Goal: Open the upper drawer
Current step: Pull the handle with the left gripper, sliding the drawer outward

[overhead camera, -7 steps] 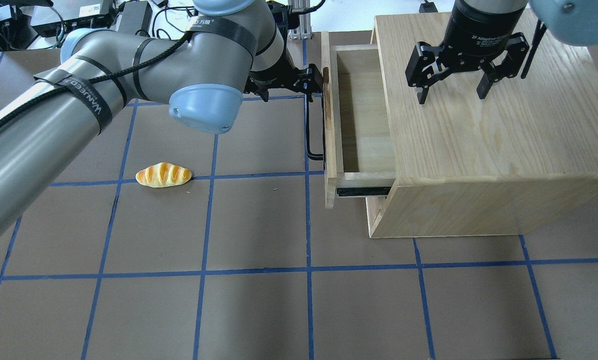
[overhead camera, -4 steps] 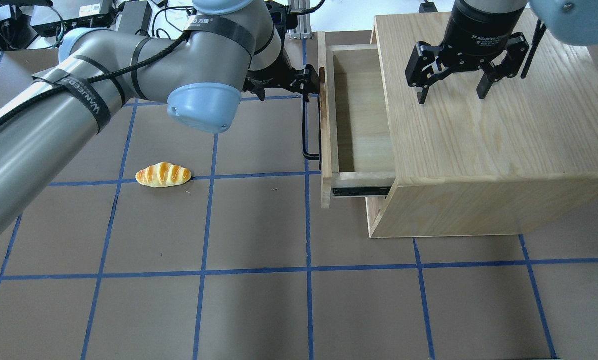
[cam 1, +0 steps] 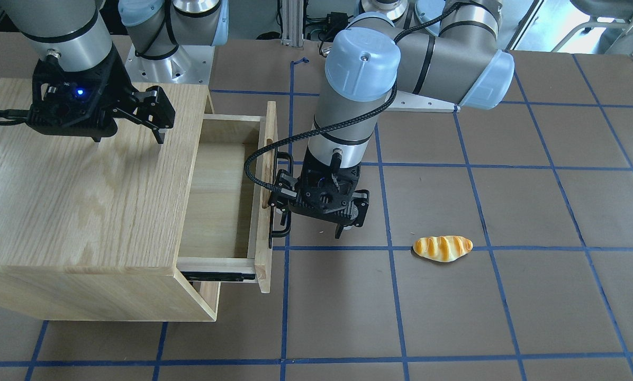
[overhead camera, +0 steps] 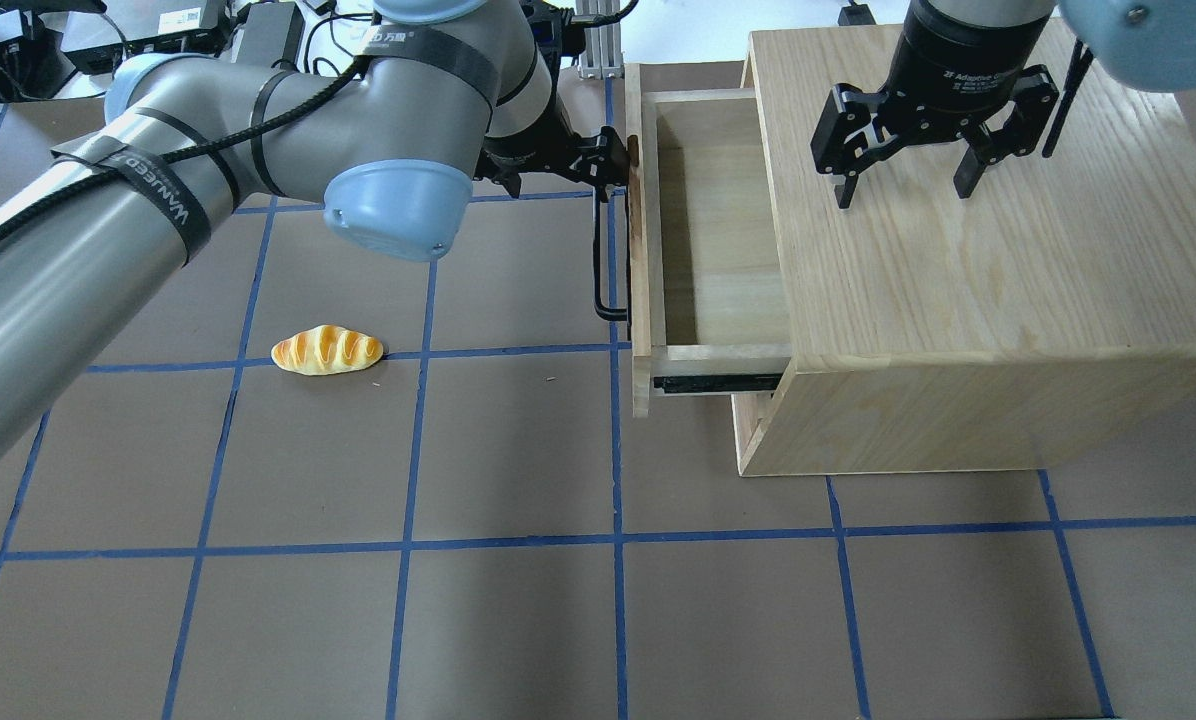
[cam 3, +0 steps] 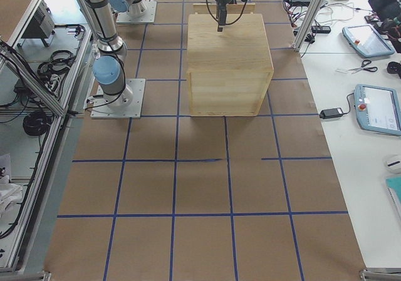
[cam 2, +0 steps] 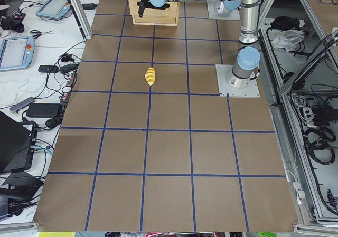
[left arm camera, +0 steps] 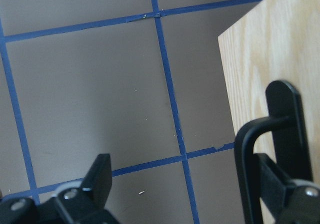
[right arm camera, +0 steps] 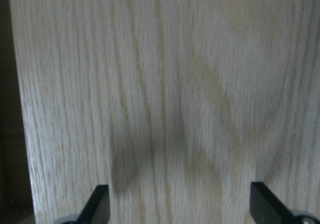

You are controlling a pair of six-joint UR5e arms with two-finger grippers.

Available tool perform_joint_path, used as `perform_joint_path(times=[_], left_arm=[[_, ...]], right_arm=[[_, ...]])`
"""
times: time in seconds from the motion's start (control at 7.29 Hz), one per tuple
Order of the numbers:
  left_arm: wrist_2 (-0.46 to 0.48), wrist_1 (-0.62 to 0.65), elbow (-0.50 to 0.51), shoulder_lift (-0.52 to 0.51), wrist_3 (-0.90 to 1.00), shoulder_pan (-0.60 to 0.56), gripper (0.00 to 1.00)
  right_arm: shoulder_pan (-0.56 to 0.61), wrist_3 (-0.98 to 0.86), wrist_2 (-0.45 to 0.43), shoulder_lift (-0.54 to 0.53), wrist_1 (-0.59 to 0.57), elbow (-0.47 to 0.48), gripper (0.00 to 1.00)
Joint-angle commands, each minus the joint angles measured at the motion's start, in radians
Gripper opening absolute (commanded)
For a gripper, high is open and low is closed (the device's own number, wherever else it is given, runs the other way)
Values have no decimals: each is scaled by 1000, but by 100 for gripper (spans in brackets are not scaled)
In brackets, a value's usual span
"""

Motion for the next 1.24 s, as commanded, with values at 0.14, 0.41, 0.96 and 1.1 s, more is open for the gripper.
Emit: perform_joint_path(times=[0.14, 0.41, 0.96, 1.1], left_arm=[[0, -8, 0, 2, 31, 19, 100], [2, -17, 2, 3, 47, 21, 100], [2, -21, 2, 11, 87, 42, 100], [2, -23, 0, 11, 88, 45, 100]], right_arm=[[0, 0, 0, 0, 0, 1, 100], [0, 1, 0, 0, 0, 0, 100], [0, 1, 0, 0, 0, 0, 100], [0, 1, 0, 0, 0, 1, 100]])
